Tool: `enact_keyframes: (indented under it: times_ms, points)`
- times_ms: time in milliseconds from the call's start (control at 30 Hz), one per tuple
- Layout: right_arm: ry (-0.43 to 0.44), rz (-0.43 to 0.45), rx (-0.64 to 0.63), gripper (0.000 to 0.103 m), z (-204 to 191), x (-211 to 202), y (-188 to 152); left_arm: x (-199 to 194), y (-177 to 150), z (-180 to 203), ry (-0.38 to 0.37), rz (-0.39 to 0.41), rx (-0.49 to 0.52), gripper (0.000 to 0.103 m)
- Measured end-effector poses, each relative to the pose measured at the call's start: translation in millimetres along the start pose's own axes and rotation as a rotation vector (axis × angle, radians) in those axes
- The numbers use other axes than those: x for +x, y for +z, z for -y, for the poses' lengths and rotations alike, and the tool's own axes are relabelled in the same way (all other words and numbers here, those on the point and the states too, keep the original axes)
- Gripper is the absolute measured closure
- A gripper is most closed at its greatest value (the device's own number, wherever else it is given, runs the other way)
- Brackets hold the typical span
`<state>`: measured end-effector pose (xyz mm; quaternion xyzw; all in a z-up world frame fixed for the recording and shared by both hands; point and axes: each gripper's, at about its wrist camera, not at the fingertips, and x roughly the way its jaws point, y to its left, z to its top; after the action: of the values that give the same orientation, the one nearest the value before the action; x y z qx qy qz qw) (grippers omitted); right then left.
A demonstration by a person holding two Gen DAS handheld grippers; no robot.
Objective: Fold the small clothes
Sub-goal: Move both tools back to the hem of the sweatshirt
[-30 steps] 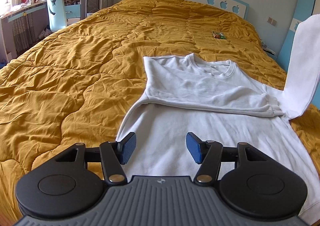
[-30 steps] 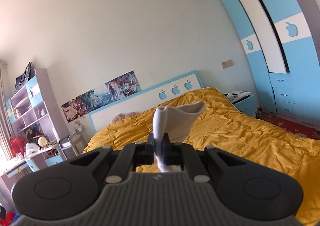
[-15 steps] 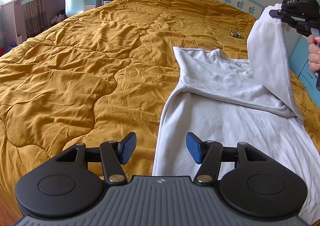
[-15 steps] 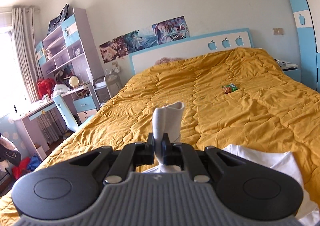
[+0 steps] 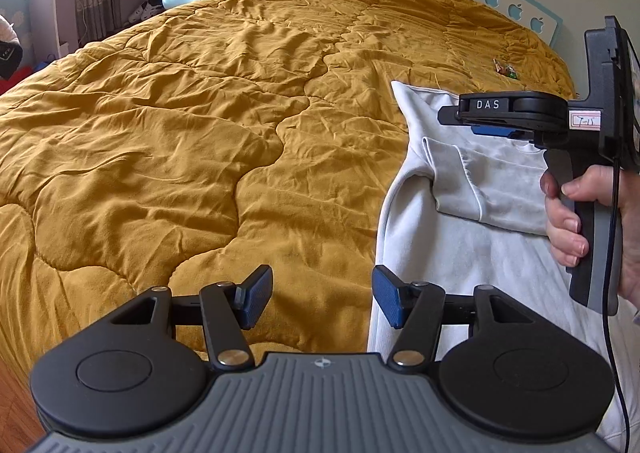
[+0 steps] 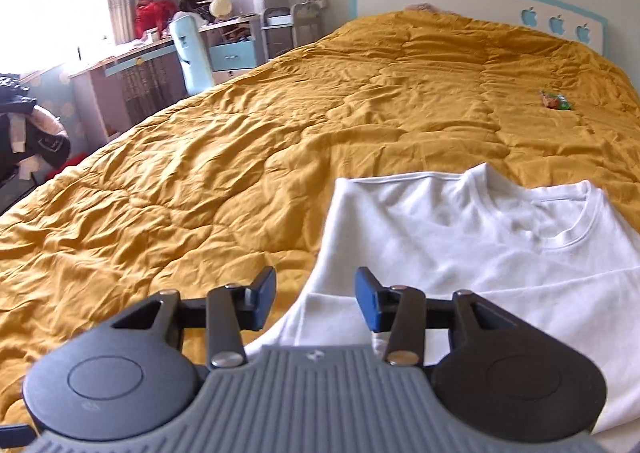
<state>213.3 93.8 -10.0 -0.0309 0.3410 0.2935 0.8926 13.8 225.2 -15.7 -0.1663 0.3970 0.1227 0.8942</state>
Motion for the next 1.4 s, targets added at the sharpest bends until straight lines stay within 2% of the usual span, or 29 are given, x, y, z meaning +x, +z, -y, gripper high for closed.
enact_keyframes:
  times_ms: [133,267,433,567,733,967,1233,1333,1400]
  points:
    - [0.079,-0.026,0.022,0.06,-3.2,-12.7,-7.3,-2.1,0.4,1.1,-0.004,0.0,-0.006,0.036]
    - [0.13,-0.024,0.103,0.055,15.3,-42.9,-8.5,-3.6,0.6,6.6,-0.001,0.0,0.01,0.036]
    - [0.126,0.007,0.175,0.047,49.7,-95.9,-22.8,-6.3,0.3,16.3,0.0,0.004,0.036,0.036]
    - [0.062,0.05,0.197,0.042,82.8,-140.8,-44.7,-7.2,-1.1,22.9,0.005,0.005,0.055,0.036]
    - [-0.068,0.083,0.252,0.04,128.9,-194.7,-83.0,-6.4,-4.5,34.2,0.0,0.004,0.082,0.036]
    - [-0.199,0.16,0.393,0.035,165.3,-249.6,-133.2,-5.4,-8.3,45.6,-0.063,-0.016,0.074,0.036]
    - [-0.307,0.132,0.43,0.035,185.4,-274.4,-179.4,-2.0,-16.5,58.3,-0.041,0.012,0.12,0.036]
    - [-0.354,0.089,0.423,0.035,188.1,-280.8,-189.9,3.3,-20.2,60.8,-0.014,-0.004,0.135,0.036]
    - [-0.361,0.078,0.426,0.031,189.6,-287.0,-196.7,0.1,-24.1,59.3,-0.011,0.028,0.12,0.036]
